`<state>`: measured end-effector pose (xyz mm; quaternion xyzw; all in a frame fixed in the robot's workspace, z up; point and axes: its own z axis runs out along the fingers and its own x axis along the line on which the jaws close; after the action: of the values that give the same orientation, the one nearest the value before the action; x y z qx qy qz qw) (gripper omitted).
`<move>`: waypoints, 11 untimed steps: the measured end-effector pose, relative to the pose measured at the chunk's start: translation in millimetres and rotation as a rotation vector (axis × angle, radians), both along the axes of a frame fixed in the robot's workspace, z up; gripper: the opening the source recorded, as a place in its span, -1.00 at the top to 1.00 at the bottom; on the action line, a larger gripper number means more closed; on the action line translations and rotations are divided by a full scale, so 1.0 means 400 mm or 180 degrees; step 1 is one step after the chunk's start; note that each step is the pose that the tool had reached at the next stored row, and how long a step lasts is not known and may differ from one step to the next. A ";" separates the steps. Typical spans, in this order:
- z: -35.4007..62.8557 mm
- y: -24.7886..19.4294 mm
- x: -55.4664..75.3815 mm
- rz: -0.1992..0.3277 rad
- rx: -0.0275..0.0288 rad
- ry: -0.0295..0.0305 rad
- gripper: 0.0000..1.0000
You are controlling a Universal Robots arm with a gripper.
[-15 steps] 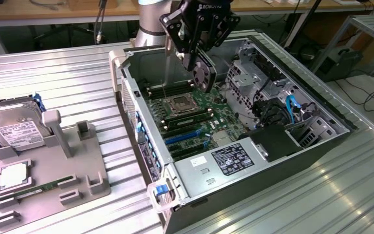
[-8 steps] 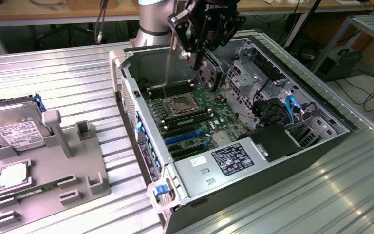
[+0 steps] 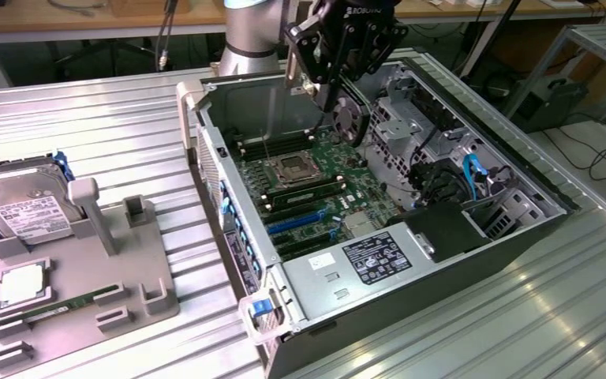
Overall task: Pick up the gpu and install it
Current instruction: 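Pick up the gpu and move the gpu toward the slot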
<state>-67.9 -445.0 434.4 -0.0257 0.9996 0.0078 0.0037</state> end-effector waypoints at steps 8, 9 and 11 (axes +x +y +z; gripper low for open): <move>-0.001 0.000 0.031 -0.0010 0.0000 0.0000 0.45; -0.001 0.000 0.036 -0.0016 0.0000 0.0000 0.45; -0.002 0.000 0.045 -0.0025 0.0000 0.0000 0.45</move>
<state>-50.0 -445.1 433.7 -0.0217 0.9997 0.0078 0.0038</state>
